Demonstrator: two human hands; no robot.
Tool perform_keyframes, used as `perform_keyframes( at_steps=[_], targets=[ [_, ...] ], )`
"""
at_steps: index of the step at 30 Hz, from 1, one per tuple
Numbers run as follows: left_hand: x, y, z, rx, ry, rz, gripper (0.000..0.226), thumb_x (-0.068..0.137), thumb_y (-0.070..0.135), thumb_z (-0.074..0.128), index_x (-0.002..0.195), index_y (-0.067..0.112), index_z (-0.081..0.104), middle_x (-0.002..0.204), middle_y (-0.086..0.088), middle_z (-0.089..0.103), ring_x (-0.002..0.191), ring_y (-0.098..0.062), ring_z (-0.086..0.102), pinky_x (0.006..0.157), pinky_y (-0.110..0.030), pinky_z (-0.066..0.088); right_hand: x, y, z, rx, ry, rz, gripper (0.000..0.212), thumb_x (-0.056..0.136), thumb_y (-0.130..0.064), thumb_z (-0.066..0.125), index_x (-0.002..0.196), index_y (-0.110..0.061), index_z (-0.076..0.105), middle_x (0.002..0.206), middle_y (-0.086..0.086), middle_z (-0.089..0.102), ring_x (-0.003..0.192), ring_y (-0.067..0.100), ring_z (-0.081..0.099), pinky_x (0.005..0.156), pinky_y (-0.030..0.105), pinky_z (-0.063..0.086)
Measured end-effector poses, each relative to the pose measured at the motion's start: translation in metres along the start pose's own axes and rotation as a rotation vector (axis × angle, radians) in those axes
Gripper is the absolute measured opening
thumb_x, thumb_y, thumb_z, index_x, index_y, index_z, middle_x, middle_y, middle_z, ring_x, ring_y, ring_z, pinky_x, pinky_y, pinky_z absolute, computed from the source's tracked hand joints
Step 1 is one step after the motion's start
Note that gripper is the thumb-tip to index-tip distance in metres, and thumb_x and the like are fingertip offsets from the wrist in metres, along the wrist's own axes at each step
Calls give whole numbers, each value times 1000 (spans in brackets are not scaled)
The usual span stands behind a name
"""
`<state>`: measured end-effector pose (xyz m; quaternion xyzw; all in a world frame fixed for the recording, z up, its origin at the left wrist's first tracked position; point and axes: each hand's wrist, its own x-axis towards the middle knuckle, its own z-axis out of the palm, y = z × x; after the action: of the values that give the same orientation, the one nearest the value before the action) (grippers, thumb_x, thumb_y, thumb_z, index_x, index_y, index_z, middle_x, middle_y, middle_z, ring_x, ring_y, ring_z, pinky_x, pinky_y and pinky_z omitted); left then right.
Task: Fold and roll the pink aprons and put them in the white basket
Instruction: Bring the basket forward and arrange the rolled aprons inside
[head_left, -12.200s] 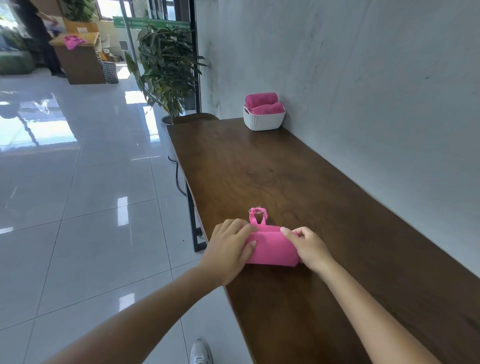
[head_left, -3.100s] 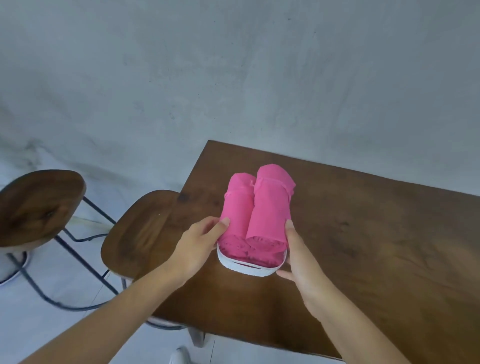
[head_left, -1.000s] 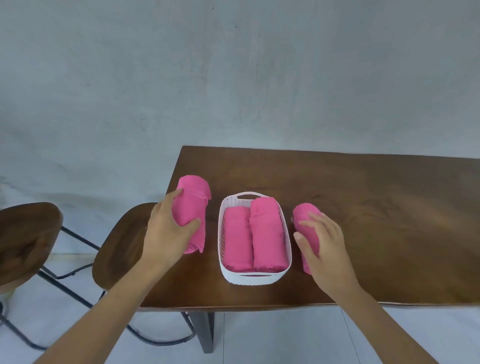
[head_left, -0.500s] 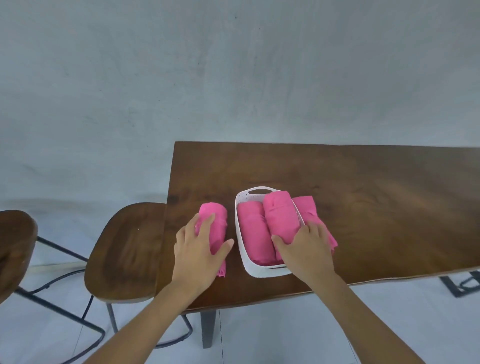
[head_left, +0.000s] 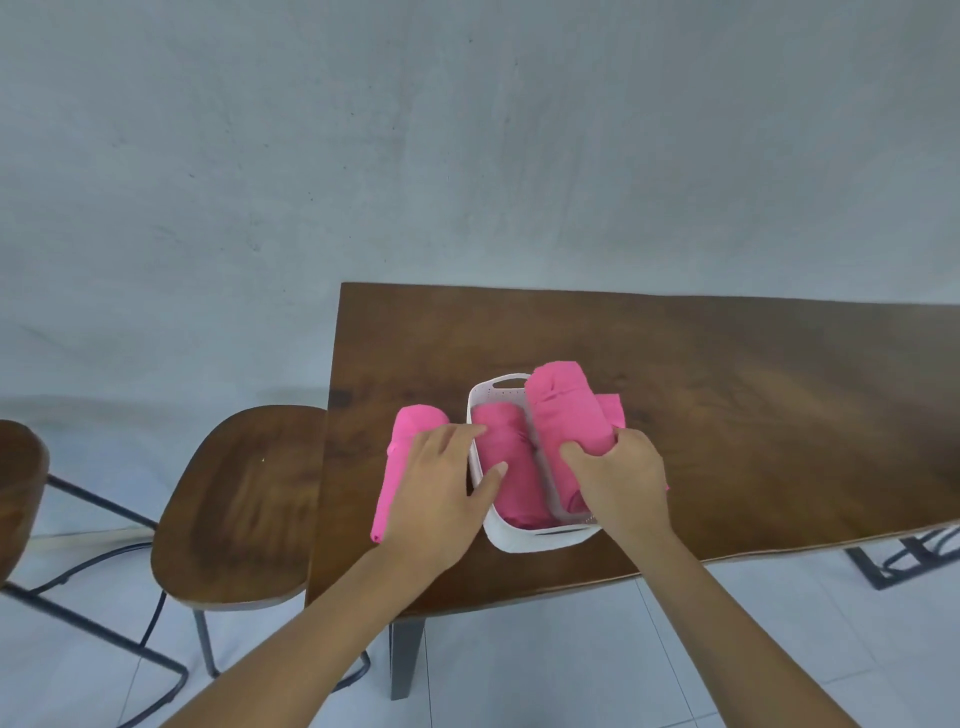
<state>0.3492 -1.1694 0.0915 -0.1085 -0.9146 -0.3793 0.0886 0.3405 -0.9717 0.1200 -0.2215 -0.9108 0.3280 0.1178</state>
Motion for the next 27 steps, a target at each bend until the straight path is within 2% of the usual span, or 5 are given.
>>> perform_keyframes(
  at_steps=[8, 14, 17, 22, 27],
  targets=[
    [30, 18, 24, 168, -59, -69, 47, 89, 42, 73, 123, 11, 64, 116, -2, 66, 110, -24, 55, 100, -33, 43, 23, 6, -46, 116, -6, -9, 26, 88, -43, 69, 87, -19, 58, 81, -3, 62, 70, 10, 58, 54, 20, 38],
    [36, 30, 46, 471, -183, -52, 50, 87, 58, 65, 119, 20, 63, 115, 5, 62, 114, -22, 41, 106, -29, 28, 39, 28, -63, 241, -148, 27, 25, 92, -44, 66, 89, -20, 58, 86, 1, 65, 79, 18, 64, 67, 34, 55],
    [37, 36, 56, 442, -171, -73, 53, 86, 53, 69, 127, 19, 64, 132, 0, 61, 126, -23, 46, 110, -29, 24, 43, 43, -65, 294, -252, 36, 27, 91, -45, 67, 95, -20, 60, 90, 0, 66, 83, 17, 64, 72, 38, 58],
    [37, 50, 55, 439, -214, -105, 66, 86, 54, 72, 144, 28, 54, 154, -7, 41, 140, -25, 40, 116, -32, 26, 41, 57, -63, 330, -309, -14, 30, 88, -44, 69, 97, -16, 63, 90, -1, 65, 78, 11, 61, 55, 24, 40],
    [40, 56, 64, 304, -379, -233, 74, 93, 55, 64, 157, 36, 31, 150, -15, 41, 138, -33, 42, 106, -35, 38, 44, 69, -62, 375, -355, -40, 36, 92, -46, 66, 109, -15, 60, 97, -3, 64, 81, 5, 59, 53, 18, 39]
  ],
)
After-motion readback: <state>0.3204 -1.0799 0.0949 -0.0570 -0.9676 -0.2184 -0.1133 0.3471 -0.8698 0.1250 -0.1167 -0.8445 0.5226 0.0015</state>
